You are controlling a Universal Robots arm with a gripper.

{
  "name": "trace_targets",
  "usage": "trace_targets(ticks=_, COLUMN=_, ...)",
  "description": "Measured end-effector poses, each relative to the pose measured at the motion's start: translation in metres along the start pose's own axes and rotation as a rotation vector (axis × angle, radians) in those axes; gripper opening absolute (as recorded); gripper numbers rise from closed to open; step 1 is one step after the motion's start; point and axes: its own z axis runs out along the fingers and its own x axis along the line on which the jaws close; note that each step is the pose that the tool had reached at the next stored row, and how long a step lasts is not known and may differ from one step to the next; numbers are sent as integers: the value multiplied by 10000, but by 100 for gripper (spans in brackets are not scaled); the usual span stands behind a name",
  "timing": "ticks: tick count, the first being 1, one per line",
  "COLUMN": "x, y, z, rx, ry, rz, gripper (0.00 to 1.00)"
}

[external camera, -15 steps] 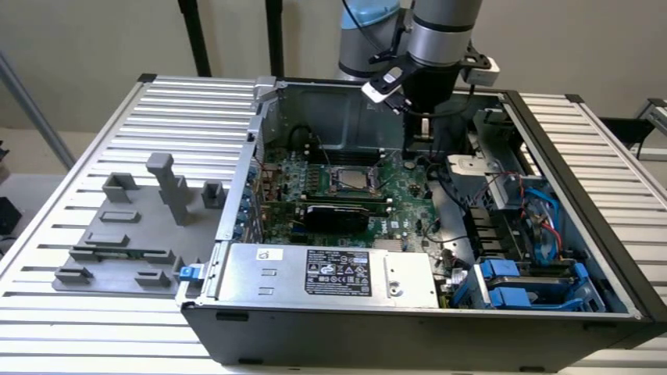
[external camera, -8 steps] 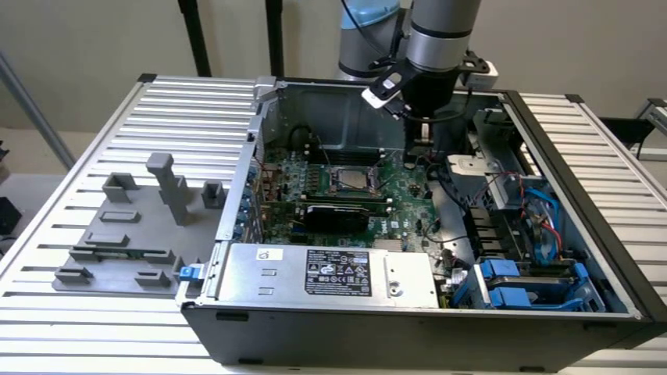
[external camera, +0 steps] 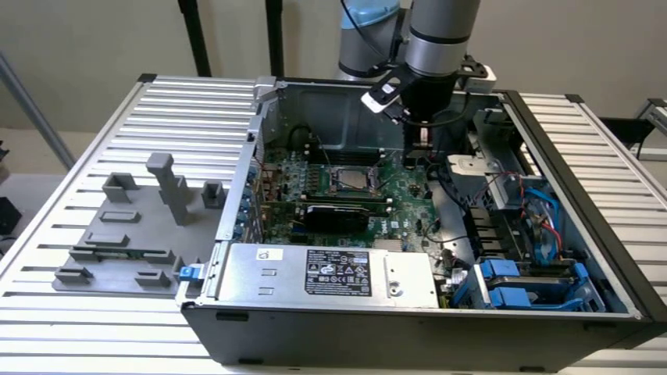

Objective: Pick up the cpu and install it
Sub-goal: 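Close the cpu cover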

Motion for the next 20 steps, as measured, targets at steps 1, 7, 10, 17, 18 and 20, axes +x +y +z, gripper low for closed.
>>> trace_targets(ticks=1, x=0, y=0, z=1, rx=67, ry=0, rz=-44, gripper=11)
trace_targets(ticks=7, x=0, y=-22, z=0, rx=444, ry=-15, rz=-260, gripper=11)
trace_targets(ticks=10, x=-2, y=-51, z=-1, rx=573, ry=-18, rz=-310, gripper=11)
trace_targets(ticks=17, x=-7, y=-163, z=-5, rx=879, ry=-27, rz=-356, gripper=11)
trace_targets(ticks=18, x=-8, y=-183, z=-5, rx=926, ry=-28, rz=-359, gripper=11)
trace_targets(ticks=20, x=-10, y=-230, z=-7, rx=1025, ry=-31, rz=-361, gripper=11)
